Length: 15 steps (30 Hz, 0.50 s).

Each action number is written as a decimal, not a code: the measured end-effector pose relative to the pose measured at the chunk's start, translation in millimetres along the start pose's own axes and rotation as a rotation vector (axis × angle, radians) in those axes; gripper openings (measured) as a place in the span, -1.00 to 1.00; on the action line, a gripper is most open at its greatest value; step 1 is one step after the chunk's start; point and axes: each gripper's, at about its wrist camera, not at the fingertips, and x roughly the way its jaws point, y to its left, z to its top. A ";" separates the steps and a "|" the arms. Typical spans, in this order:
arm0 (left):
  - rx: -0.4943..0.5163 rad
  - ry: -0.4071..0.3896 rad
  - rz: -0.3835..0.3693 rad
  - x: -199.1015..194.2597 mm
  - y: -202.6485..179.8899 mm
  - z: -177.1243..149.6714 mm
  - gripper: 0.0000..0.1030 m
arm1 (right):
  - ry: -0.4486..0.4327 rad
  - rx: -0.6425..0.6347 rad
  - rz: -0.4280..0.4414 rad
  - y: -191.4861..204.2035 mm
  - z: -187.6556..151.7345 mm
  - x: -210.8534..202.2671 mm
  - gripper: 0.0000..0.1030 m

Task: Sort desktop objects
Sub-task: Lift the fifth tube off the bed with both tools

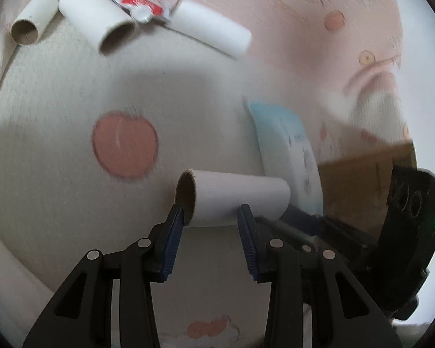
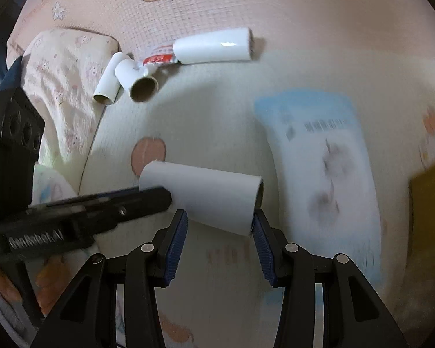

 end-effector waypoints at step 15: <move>0.118 0.050 0.057 -7.0 -24.4 -58.1 -0.20 | 0.048 0.083 0.014 2.5 -66.9 -25.8 -0.17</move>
